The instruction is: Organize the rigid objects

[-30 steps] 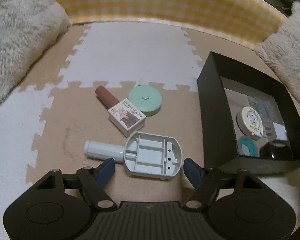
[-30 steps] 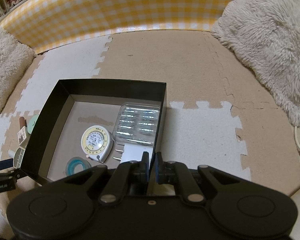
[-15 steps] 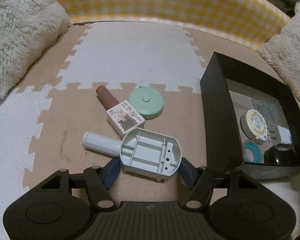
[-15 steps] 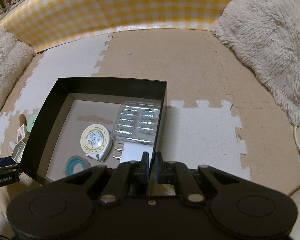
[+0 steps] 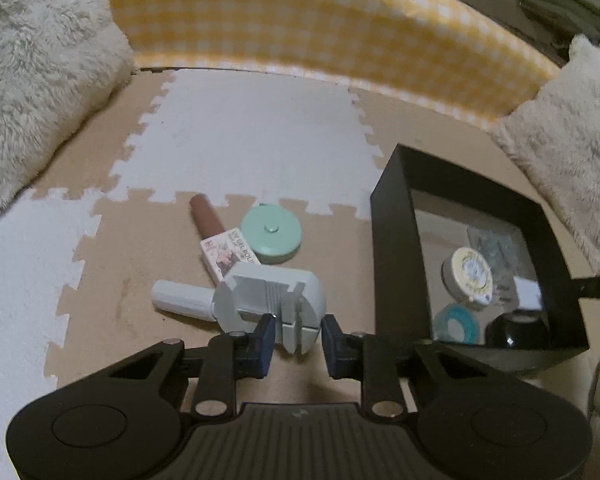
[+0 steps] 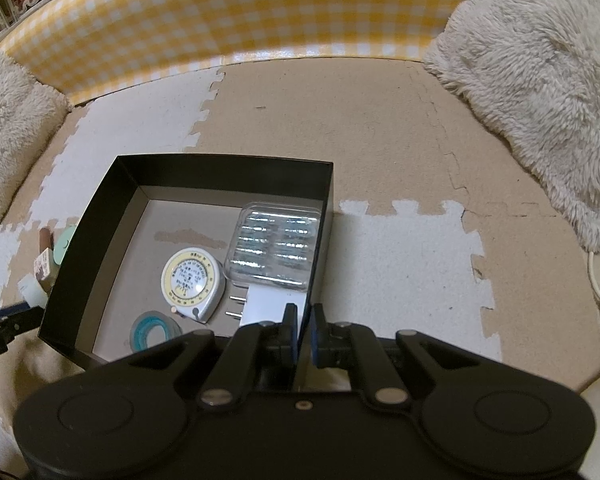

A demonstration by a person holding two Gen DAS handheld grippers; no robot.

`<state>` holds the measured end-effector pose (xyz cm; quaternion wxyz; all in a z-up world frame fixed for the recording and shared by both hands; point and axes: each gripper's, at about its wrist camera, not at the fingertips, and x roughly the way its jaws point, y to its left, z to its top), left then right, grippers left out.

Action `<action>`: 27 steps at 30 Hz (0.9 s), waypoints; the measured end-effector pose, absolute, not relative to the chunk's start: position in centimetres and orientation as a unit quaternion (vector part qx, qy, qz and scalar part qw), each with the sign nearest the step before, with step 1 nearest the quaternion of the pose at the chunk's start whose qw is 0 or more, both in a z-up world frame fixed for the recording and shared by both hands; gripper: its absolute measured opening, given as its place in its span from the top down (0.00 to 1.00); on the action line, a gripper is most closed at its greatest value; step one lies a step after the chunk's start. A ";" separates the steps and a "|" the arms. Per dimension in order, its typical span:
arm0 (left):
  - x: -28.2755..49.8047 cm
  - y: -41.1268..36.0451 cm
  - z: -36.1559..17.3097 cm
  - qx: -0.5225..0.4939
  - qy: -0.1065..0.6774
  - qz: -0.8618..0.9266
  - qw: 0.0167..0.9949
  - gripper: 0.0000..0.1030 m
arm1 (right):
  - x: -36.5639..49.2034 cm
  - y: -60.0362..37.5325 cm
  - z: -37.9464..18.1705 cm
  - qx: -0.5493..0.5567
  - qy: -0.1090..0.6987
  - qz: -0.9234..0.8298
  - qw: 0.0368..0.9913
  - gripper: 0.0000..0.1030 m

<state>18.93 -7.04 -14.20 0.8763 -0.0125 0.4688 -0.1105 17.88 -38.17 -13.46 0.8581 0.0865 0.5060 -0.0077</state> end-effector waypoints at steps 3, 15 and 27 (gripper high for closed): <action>18.9 -7.1 -14.5 -0.006 0.471 -0.114 0.875 0.70 | 17.9 -38.1 -13.5 0.086 0.506 -0.008 0.858 0.93; 19.1 -6.1 -14.8 0.007 0.433 -0.077 0.898 0.28 | 17.8 -38.1 -13.5 0.086 0.506 -0.008 0.858 0.93; 17.1 -6.2 -12.9 0.089 0.438 -0.125 0.886 0.19 | 17.8 -38.1 -13.6 0.088 0.509 -0.003 0.856 0.93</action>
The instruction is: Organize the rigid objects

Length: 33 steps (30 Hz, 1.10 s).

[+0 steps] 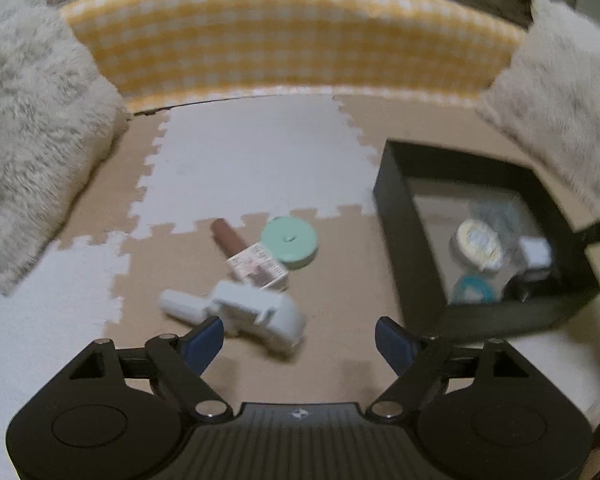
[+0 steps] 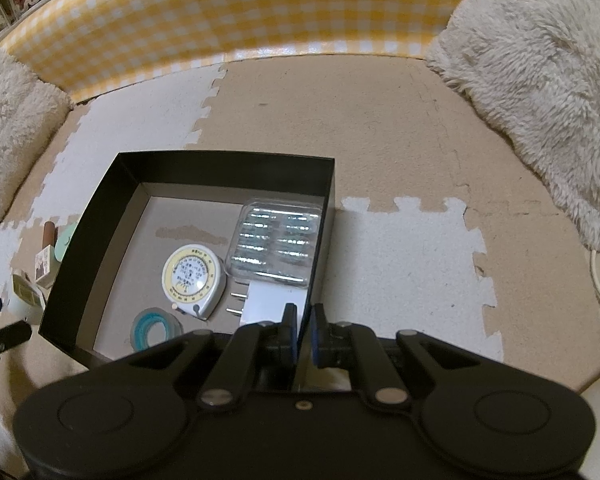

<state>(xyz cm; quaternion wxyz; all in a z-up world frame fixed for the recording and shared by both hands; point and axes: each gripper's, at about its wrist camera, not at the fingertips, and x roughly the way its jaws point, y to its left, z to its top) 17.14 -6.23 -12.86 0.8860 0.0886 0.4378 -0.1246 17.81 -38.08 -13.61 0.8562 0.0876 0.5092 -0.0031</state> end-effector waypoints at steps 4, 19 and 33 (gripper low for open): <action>17.0 -5.6 -13.6 0.112 0.444 -0.110 0.882 0.19 | 17.8 -38.1 -13.6 0.089 0.509 -0.002 0.856 0.93; 18.4 -5.9 -15.2 0.145 0.401 -0.128 0.896 0.37 | 17.8 -38.1 -13.6 0.086 0.510 -0.002 0.856 0.93; 19.2 -5.0 -14.4 0.105 0.384 -0.115 0.910 0.31 | 17.9 -38.0 -13.7 0.083 0.511 -0.002 0.856 0.92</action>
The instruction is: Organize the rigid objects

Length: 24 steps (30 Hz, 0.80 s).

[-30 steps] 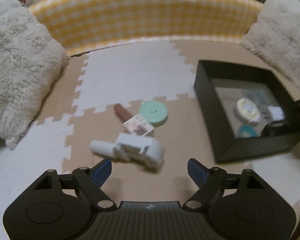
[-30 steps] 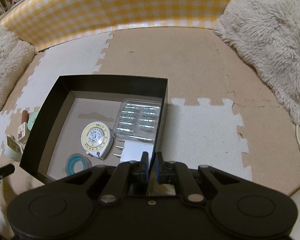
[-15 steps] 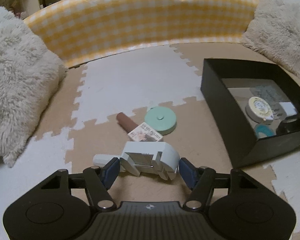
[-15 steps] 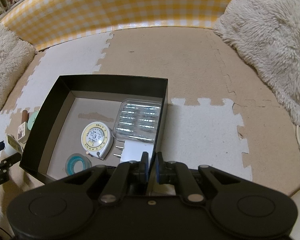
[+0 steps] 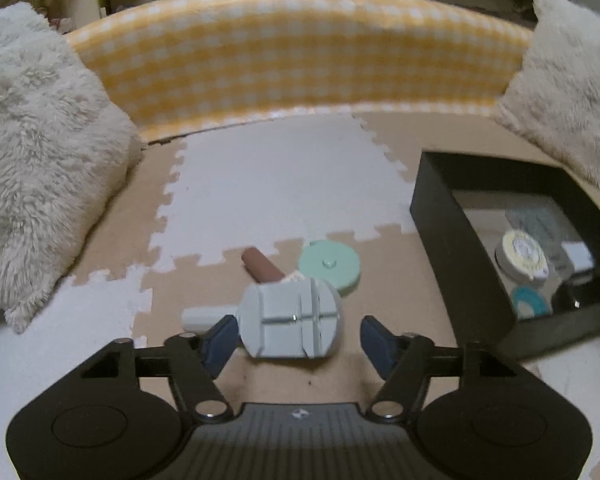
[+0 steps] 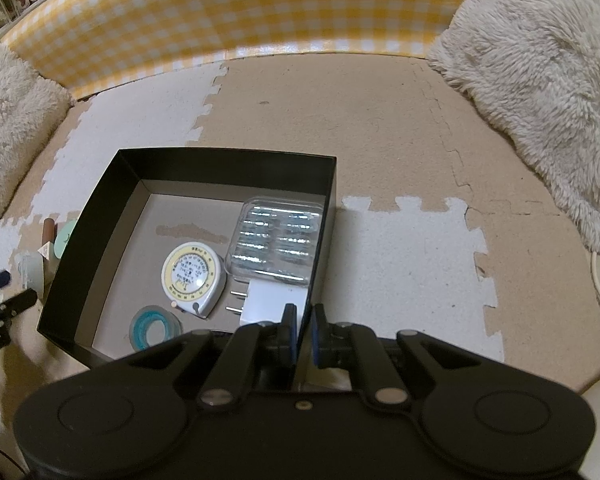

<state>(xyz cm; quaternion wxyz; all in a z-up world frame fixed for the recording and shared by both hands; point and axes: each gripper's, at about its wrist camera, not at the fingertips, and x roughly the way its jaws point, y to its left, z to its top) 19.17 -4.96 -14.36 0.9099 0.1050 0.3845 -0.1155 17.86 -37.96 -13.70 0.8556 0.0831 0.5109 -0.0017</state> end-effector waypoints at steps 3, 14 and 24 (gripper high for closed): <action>19.8 -5.0 -14.4 0.109 0.380 -0.119 0.911 0.25 | 17.9 -38.0 -13.7 0.083 0.511 -0.001 0.855 0.92; 21.9 -5.2 -15.6 0.133 0.381 -0.133 0.905 0.35 | 17.9 -37.9 -13.8 0.078 0.513 -0.001 0.855 0.92; 21.2 -5.8 -14.8 0.138 0.373 -0.141 0.907 0.37 | 18.0 -37.9 -13.9 0.077 0.515 -0.001 0.854 0.92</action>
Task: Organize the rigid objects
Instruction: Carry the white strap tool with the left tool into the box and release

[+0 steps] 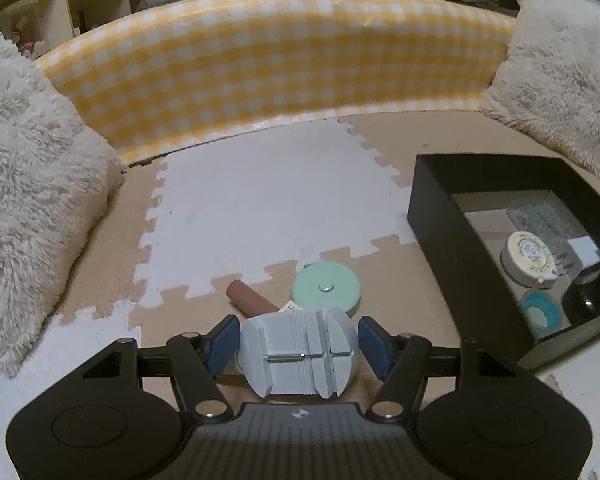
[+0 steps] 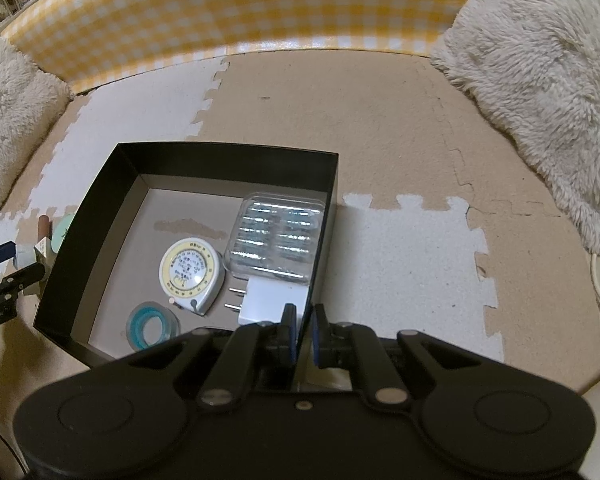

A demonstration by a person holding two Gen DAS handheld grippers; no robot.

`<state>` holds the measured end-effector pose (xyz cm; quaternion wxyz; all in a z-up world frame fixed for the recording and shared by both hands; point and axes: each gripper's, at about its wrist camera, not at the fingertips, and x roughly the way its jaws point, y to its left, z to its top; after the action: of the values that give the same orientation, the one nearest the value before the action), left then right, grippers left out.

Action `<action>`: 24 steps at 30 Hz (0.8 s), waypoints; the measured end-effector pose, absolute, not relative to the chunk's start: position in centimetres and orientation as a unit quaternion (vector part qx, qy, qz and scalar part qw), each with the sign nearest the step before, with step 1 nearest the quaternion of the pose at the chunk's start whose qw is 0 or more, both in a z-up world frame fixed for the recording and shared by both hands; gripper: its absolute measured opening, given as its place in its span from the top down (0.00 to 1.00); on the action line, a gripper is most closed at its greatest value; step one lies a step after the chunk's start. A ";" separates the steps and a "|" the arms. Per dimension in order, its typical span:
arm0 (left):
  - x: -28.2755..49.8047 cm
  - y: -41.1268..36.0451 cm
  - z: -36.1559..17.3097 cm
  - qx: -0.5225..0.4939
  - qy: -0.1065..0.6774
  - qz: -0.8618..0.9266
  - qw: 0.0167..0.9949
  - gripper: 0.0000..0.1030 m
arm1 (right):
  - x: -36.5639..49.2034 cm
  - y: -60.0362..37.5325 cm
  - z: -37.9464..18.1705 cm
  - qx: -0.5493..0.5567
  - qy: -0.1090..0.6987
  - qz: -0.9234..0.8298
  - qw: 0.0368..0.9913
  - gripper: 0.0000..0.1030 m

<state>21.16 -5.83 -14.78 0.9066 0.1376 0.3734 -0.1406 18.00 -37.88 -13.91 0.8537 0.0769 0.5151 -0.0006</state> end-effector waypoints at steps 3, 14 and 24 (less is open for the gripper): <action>20.7 -6.1 -14.2 0.138 0.366 -0.145 0.909 0.37 | 18.0 -37.9 -13.9 0.077 0.515 -0.001 0.854 0.92; 18.9 -7.4 -9.9 0.087 0.328 -0.168 0.925 0.37 | 18.1 -37.9 -13.9 0.078 0.515 0.000 0.853 0.92; 18.0 -13.6 -6.8 0.058 0.319 -0.262 0.909 0.37 | 18.1 -38.1 -14.0 0.085 0.517 0.001 0.852 0.92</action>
<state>17.98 -13.60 -6.84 0.9090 0.0576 0.3193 -0.2616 18.06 -38.14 -13.96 0.8516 0.0847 0.5173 0.0005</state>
